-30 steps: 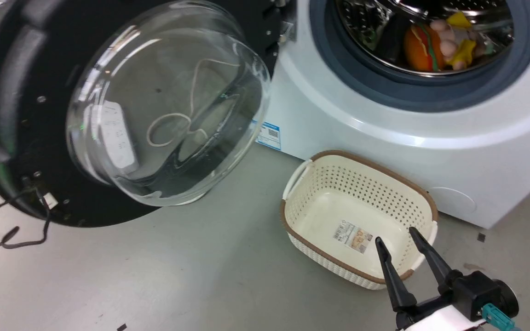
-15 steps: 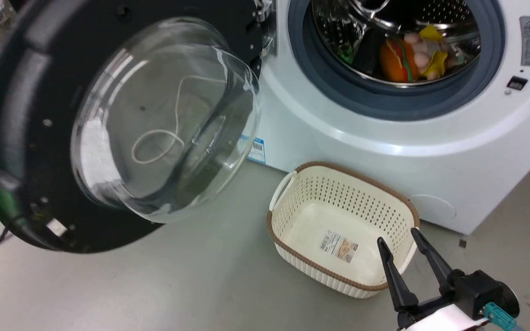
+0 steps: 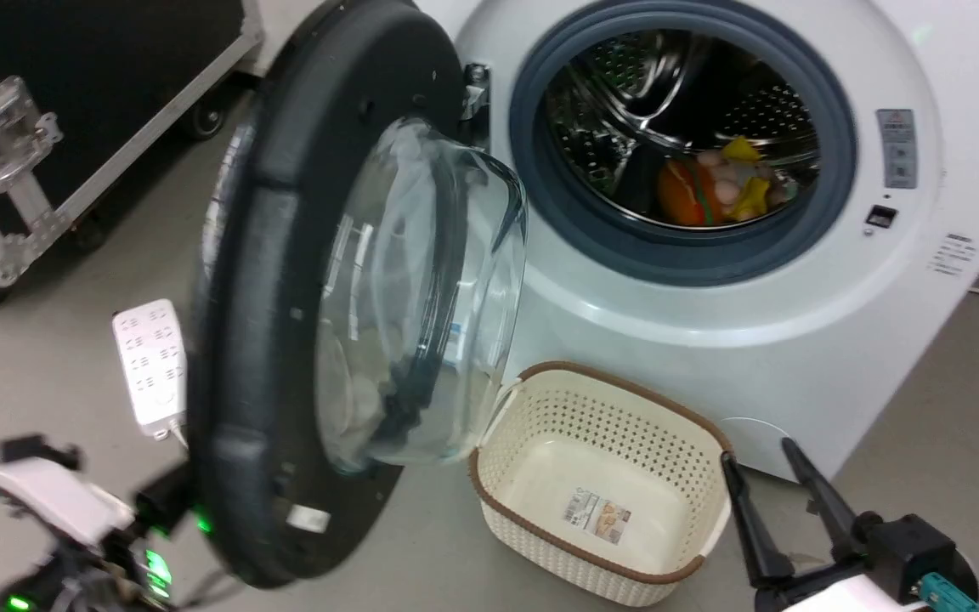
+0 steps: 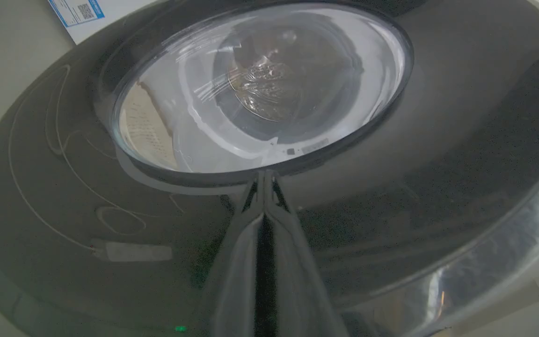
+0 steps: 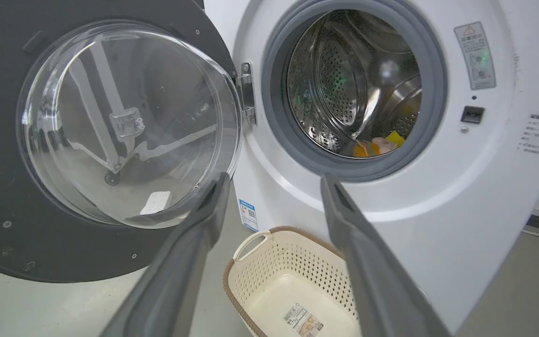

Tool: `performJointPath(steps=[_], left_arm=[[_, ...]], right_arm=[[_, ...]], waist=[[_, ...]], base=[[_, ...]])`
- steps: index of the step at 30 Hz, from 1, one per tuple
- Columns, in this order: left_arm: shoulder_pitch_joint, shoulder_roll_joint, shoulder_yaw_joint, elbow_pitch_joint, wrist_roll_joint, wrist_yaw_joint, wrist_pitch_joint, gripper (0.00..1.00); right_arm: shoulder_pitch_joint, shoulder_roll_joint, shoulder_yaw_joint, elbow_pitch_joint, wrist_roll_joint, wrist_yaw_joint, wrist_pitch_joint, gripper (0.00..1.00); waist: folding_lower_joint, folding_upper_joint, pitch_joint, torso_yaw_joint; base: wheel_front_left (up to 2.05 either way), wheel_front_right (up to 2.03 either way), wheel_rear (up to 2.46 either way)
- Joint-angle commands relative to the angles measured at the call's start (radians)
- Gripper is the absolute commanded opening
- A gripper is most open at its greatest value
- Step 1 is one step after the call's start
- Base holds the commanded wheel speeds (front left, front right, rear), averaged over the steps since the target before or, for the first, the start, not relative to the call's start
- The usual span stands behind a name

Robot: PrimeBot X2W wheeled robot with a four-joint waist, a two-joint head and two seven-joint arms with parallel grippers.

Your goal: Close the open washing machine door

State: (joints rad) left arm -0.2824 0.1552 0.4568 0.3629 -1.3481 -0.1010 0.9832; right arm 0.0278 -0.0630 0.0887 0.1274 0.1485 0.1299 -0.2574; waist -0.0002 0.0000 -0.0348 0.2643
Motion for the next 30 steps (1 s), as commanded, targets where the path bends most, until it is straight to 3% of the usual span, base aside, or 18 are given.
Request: performJointPath(steps=[1,5,11,17,23,30], left_arm=[[0.028,-0.026,-0.015,-0.017,-0.005,-0.006,0.01,0.0],[0.108,-0.082,-0.069,-0.088,-0.013,-0.011,0.013,0.0],[0.209,-0.104,-0.19,-0.15,-0.102,-0.018,-0.05,0.0],[0.244,-0.105,-0.371,-0.171,-0.264,-0.024,-0.264,0.0],[0.188,-0.105,-0.526,-0.157,-0.316,-0.029,-0.442,0.0],[0.031,-0.105,-0.617,-0.097,-0.371,-0.029,-0.67,0.0]], right_arm=[[0.012,0.004,-0.01,-0.002,-0.007,0.001,-0.004,1.0],[0.012,0.007,-0.046,-0.006,-0.018,0.001,-0.004,1.0],[0.011,0.009,-0.087,-0.011,-0.034,0.001,-0.004,1.0],[-0.002,-0.002,-0.099,-0.017,-0.045,0.001,-0.004,1.0],[-0.033,-0.01,-0.109,-0.014,-0.035,0.001,-0.004,1.0],[-0.07,-0.002,-0.098,-0.009,-0.018,0.001,-0.004,1.0]], waist=[[0.0002,0.0,-0.008,-0.015],[0.0002,0.0,-0.009,-0.057],[0.0002,0.0,0.009,-0.153],[0.0002,0.0,0.061,-0.284],[0.0002,0.0,0.129,-0.422],[0.0002,0.0,0.211,-0.568]], base=[[0.0,0.0,0.0],[0.0,0.0,0.0],[0.0,0.0,0.0],[0.0,0.0,0.0],[0.0,0.0,0.0],[0.0,0.0,0.0]])
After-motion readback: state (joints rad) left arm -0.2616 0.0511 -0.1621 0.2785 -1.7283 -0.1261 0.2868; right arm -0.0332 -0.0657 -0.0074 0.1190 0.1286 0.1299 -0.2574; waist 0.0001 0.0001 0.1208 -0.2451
